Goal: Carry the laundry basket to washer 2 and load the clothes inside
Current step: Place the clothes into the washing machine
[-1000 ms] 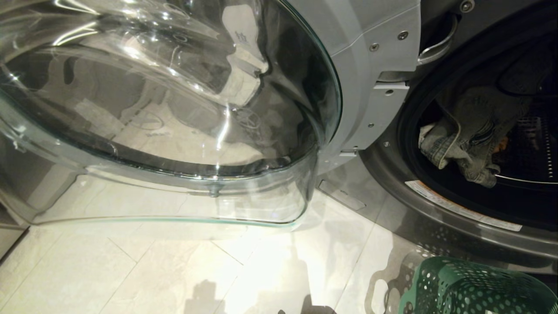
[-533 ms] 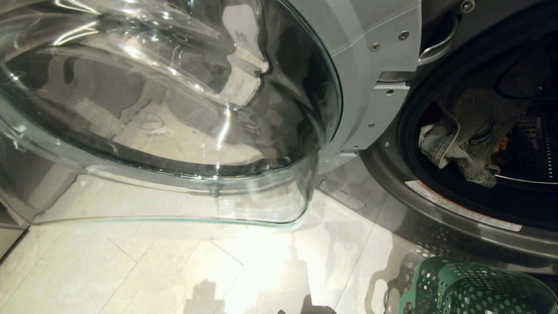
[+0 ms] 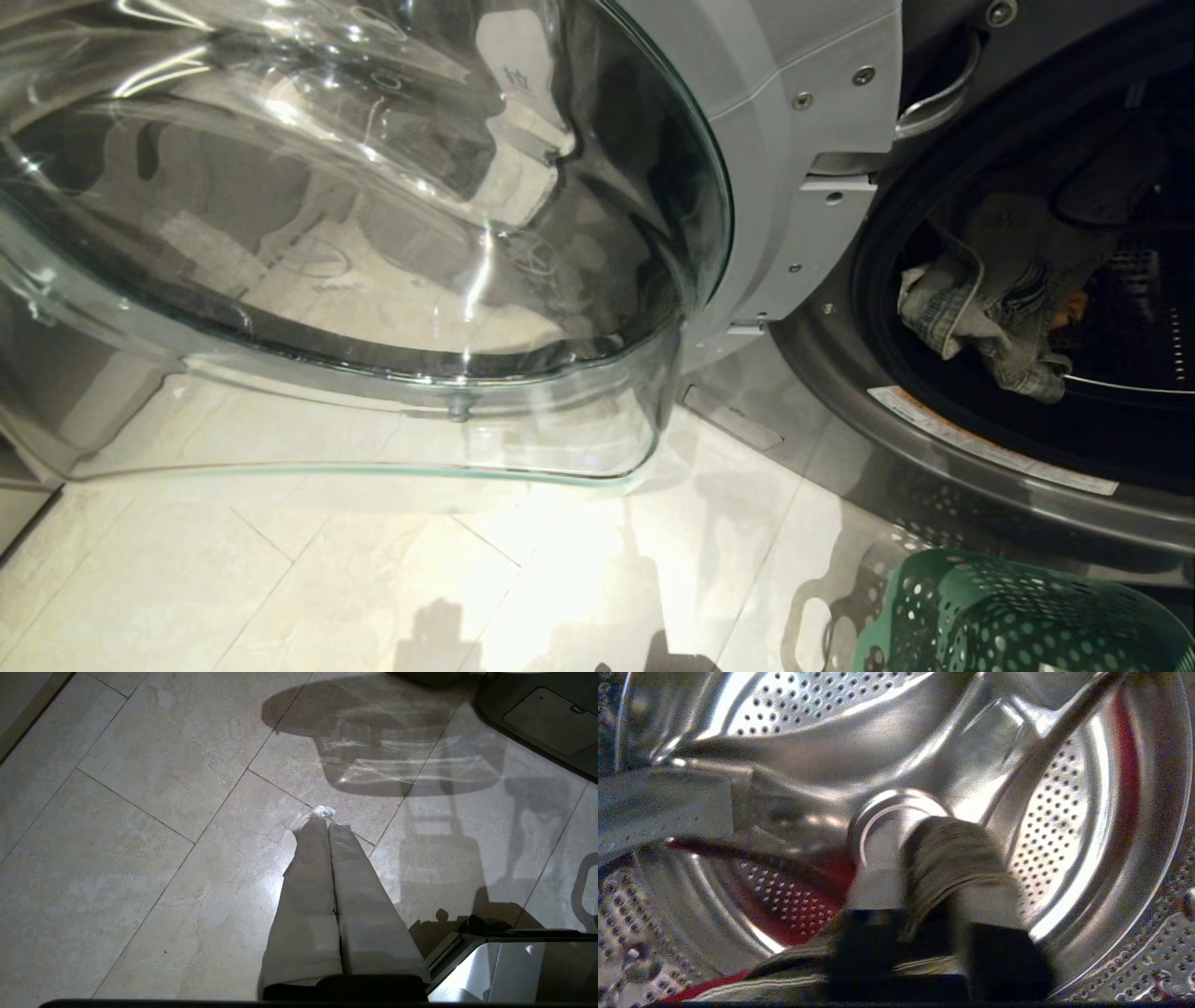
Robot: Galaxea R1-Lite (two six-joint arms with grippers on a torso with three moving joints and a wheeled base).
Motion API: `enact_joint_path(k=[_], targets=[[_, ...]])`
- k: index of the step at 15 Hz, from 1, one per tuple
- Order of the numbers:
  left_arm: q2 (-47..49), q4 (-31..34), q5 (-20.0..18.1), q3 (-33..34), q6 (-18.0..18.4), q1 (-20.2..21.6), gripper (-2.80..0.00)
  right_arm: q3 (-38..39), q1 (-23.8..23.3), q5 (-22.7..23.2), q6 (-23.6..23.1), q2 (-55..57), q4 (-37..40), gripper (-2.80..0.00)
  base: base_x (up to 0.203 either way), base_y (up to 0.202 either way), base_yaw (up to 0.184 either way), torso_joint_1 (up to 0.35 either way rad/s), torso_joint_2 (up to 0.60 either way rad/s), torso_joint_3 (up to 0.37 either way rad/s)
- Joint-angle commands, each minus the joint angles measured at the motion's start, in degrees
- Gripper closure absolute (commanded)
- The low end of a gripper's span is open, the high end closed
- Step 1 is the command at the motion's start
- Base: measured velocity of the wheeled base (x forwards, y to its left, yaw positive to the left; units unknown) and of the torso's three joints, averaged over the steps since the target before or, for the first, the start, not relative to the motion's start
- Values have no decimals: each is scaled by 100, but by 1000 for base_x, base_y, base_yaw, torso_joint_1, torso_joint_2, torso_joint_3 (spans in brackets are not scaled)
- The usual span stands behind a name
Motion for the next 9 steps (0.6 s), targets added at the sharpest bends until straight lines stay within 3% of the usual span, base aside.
enact_joint_path(k=[1,6,9], targets=[[-2,3,-4,0,0,-2,0,153,-10,-15,20,-4,-32,-280,0,0,0,0,0,0],[-2,3,-3,0,0,-1,0,755,-10,23,191,-86,201,-280,0,0,0,0,0,0],[-2,3,0,0,0,-2,0,986,-10,21,687,-284,803,-280,0,0,0,0,0,0]])
